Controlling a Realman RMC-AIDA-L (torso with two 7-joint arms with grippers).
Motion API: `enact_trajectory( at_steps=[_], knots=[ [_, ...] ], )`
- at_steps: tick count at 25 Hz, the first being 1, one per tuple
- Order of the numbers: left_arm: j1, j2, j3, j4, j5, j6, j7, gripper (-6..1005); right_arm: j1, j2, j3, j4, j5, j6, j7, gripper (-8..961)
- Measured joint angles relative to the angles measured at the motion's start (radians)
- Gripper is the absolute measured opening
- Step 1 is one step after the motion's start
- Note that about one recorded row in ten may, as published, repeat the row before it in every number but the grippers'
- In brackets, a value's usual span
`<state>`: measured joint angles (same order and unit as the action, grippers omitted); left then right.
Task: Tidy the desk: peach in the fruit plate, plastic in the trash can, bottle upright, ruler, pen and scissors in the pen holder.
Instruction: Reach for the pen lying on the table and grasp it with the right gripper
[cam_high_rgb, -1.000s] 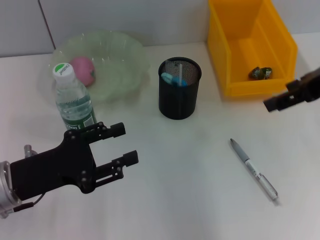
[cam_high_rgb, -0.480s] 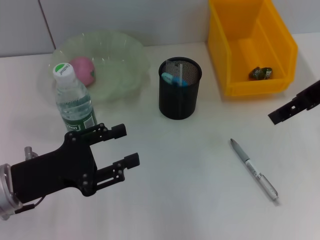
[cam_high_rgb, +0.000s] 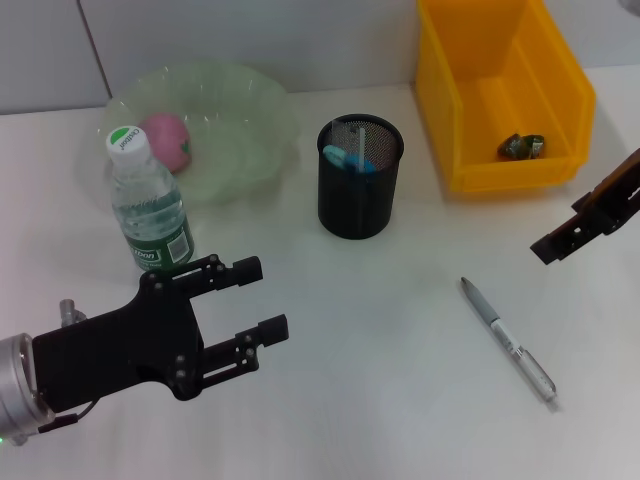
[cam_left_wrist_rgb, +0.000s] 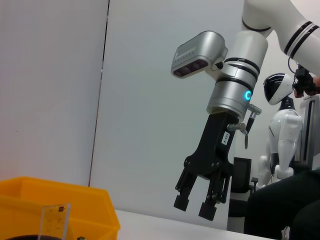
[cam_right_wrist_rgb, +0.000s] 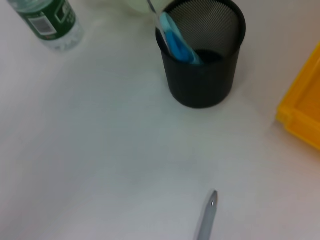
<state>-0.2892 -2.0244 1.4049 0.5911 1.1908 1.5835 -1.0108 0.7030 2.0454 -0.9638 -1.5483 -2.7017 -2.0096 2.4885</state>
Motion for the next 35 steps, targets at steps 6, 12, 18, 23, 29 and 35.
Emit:
enact_trajectory(
  at_steps=[6,12,18,23,29,35],
  knots=[
    [-0.005,0.0,0.0,-0.002,0.001,-0.001,0.0,645,-0.005,0.007,-0.07,-0.045,-0.043,0.001,-0.075,828],
    [-0.007,-0.001,0.0,-0.001,0.001,-0.002,-0.001,645,-0.007,0.016,-0.135,-0.082,-0.061,0.008,-0.143,828],
    [-0.004,-0.001,0.0,0.002,0.001,-0.004,-0.008,645,0.032,0.024,-0.16,-0.022,-0.14,0.039,0.022,828],
    [-0.007,0.0,0.0,0.001,0.001,-0.002,-0.011,645,0.046,0.031,-0.176,0.017,-0.18,0.043,0.155,828],
    [-0.012,0.0,0.0,0.003,0.011,-0.002,-0.011,645,0.046,0.033,-0.172,0.096,-0.183,0.049,0.227,827],
    [-0.014,-0.002,-0.001,-0.003,0.013,-0.009,-0.003,645,0.02,0.041,-0.177,0.144,-0.167,0.084,0.267,826]
  ],
)
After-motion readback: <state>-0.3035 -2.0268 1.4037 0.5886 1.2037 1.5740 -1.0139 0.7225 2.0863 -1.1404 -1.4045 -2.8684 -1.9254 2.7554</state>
